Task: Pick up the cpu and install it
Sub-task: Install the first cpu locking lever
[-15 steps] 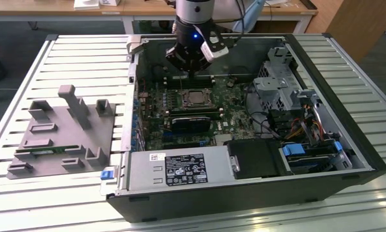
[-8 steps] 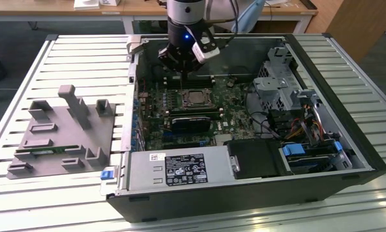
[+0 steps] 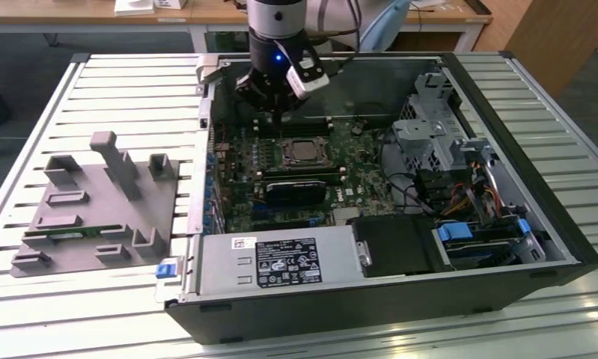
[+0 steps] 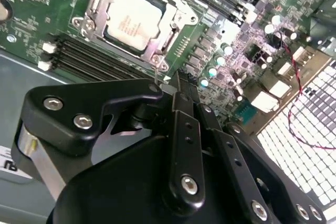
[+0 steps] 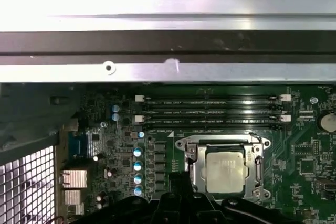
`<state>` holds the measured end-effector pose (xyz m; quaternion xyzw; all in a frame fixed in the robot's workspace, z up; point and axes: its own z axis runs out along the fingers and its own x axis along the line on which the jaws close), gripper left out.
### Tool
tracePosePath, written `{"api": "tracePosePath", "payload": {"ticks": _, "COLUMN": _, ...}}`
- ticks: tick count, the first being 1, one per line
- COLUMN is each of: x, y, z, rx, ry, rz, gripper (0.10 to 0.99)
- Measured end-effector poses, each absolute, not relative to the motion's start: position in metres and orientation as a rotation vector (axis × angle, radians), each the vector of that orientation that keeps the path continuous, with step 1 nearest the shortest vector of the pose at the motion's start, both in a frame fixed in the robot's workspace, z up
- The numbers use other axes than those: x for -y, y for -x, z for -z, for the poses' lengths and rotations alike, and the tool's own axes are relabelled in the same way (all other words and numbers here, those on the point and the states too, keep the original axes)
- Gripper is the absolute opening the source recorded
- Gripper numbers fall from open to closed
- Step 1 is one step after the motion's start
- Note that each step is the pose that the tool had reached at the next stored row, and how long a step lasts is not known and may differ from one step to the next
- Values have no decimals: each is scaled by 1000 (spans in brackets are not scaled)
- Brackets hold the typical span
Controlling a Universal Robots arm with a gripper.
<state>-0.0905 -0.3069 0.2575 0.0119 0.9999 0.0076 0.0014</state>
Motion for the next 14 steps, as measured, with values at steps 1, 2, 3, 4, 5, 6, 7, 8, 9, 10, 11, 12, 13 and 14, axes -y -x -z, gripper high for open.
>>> {"api": "tracePosePath", "payload": {"ticks": 1, "x": 306, "y": 92, "z": -257, "rx": -3139, "ry": -37, "rz": -24, "gripper": 106}}
{"api": "tracePosePath", "payload": {"ticks": 2, "x": 305, "y": 93, "z": -257, "rx": -3139, "ry": -37, "rz": -24, "gripper": 106}}
{"api": "tracePosePath", "payload": {"ticks": 3, "x": 303, "y": 94, "z": -257, "rx": -3139, "ry": -37, "rz": -24, "gripper": 106}}
{"api": "tracePosePath", "payload": {"ticks": 4, "x": 302, "y": 94, "z": -257, "rx": -3139, "ry": -37, "rz": -24, "gripper": 106}}
{"api": "tracePosePath", "payload": {"ticks": 5, "x": 300, "y": 94, "z": -257, "rx": -3138, "ry": -37, "rz": -24, "gripper": 106}}
{"api": "tracePosePath", "payload": {"ticks": 6, "x": 298, "y": 94, "z": -257, "rx": -3138, "ry": -37, "rz": -24, "gripper": 106}}
{"api": "tracePosePath", "payload": {"ticks": 7, "x": 296, "y": 94, "z": -257, "rx": -3138, "ry": -37, "rz": -24, "gripper": 106}}
{"api": "tracePosePath", "payload": {"ticks": 8, "x": 294, "y": 94, "z": -256, "rx": -3139, "ry": -37, "rz": -24, "gripper": 106}}
{"api": "tracePosePath", "payload": {"ticks": 9, "x": 292, "y": 94, "z": -256, "rx": -3139, "ry": -37, "rz": -24, "gripper": 106}}
{"api": "tracePosePath", "payload": {"ticks": 10, "x": 291, "y": 95, "z": -256, "rx": -3139, "ry": -37, "rz": -24, "gripper": 106}}
{"api": "tracePosePath", "payload": {"ticks": 11, "x": 289, "y": 95, "z": -256, "rx": -3138, "ry": -37, "rz": -24, "gripper": 106}}
{"api": "tracePosePath", "payload": {"ticks": 12, "x": 288, "y": 95, "z": -256, "rx": -3139, "ry": -37, "rz": -24, "gripper": 106}}
{"api": "tracePosePath", "payload": {"ticks": 13, "x": 286, "y": 95, "z": -256, "rx": -3139, "ry": -37, "rz": -24, "gripper": 106}}
{"api": "tracePosePath", "payload": {"ticks": 14, "x": 285, "y": 95, "z": -256, "rx": -3139, "ry": -37, "rz": -24, "gripper": 106}}
